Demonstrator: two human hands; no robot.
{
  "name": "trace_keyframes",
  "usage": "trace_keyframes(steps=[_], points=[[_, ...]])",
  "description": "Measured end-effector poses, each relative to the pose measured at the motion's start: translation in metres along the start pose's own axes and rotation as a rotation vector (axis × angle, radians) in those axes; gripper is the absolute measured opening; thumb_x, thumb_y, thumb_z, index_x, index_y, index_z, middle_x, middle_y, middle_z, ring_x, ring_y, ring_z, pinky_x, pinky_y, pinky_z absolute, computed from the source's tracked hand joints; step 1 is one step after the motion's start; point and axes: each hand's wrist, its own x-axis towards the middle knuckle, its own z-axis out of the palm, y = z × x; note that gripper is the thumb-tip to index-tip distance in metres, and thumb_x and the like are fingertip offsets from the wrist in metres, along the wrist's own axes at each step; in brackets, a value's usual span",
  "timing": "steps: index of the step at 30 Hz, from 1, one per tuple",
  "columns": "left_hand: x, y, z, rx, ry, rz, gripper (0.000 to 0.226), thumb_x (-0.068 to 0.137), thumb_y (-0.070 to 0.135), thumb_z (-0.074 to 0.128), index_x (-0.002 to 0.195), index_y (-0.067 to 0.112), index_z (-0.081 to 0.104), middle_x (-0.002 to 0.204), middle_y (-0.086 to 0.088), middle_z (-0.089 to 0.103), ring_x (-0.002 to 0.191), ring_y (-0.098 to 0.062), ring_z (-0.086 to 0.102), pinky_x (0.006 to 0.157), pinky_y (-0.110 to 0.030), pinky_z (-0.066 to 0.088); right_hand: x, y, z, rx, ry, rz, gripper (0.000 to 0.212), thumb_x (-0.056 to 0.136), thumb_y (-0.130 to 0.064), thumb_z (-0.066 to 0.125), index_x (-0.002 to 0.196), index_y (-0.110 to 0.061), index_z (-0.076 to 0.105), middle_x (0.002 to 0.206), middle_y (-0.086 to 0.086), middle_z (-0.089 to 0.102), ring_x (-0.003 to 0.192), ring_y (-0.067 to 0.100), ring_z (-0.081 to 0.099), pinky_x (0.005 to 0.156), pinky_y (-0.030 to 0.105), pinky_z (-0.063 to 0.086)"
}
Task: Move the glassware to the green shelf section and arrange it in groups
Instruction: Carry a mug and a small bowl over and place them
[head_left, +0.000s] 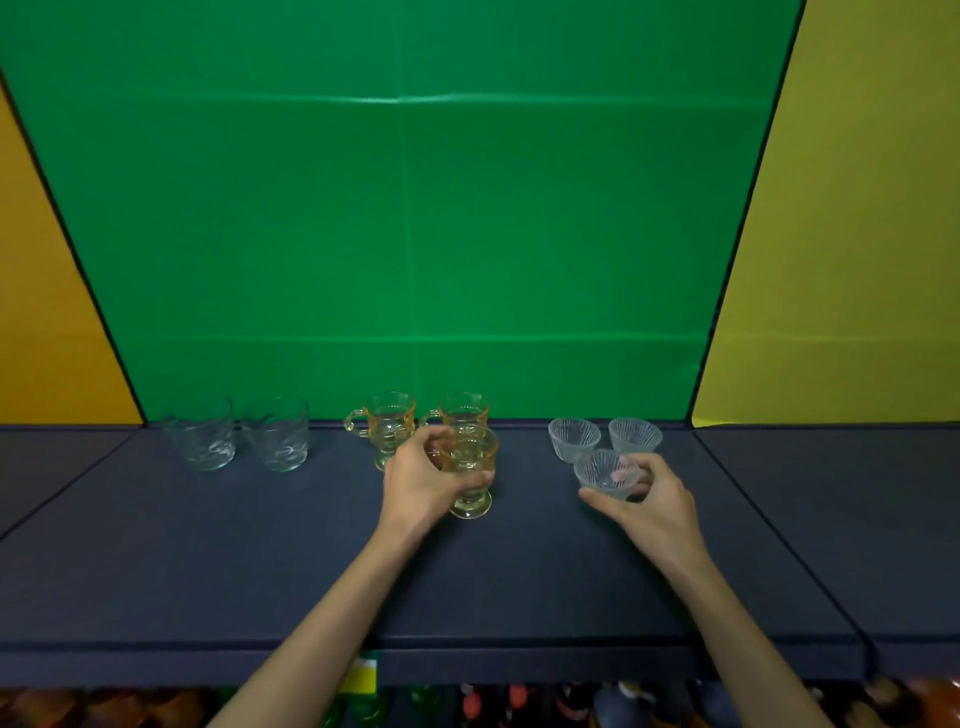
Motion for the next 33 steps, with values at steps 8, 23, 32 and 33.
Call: trace_keyframes(steps=[8, 23, 32, 33], points=[[-0.012, 0.026, -0.005, 0.479, 0.073, 0.339, 0.073, 0.077, 0.074, 0.065, 0.135, 0.030, 0.057, 0.130, 0.004, 0.063, 0.123, -0.022, 0.054, 0.102, -0.039, 0.046, 0.019, 0.018, -0.011, -0.019, 0.007, 0.022, 0.056, 0.062, -0.033, 0.094, 0.105, -0.021, 0.059, 0.101, -0.004, 0.067, 0.088, 0.011, 0.065, 0.075, 0.028, 0.051], [-0.022, 0.068, 0.038, 0.825, -0.199, 0.601, 0.061, 0.093, 0.060, 0.050, 0.147, 0.032, 0.050, 0.154, 0.004, 0.049, 0.143, -0.022, 0.040, 0.119, -0.041, 0.027, 0.019, 0.034, -0.035, -0.125, -0.008, 0.072, 0.053, 0.062, -0.036, 0.090, 0.103, -0.021, 0.061, 0.098, -0.008, 0.068, 0.094, 0.016, 0.066, 0.083, 0.035, 0.054], [-0.028, 0.075, 0.034, 0.824, -0.155, 0.567, 0.058, 0.093, 0.058, 0.052, 0.144, 0.033, 0.053, 0.150, 0.005, 0.054, 0.139, -0.023, 0.045, 0.116, -0.041, 0.031, 0.015, 0.020, -0.040, -0.414, -0.064, -0.121, 0.082, 0.071, -0.052, 0.078, 0.140, -0.019, 0.049, 0.135, 0.000, 0.053, 0.128, 0.024, 0.046, 0.102, 0.040, 0.041], [-0.028, 0.075, 0.030, 0.825, -0.141, 0.558, 0.057, 0.093, 0.058, 0.052, 0.144, 0.032, 0.054, 0.149, 0.004, 0.054, 0.139, -0.023, 0.046, 0.115, -0.041, 0.032, 0.014, 0.016, -0.039, -0.456, -0.058, -0.186, 0.077, 0.074, -0.053, 0.075, 0.139, -0.020, 0.050, 0.136, -0.001, 0.053, 0.129, 0.023, 0.045, 0.103, 0.040, 0.039]])
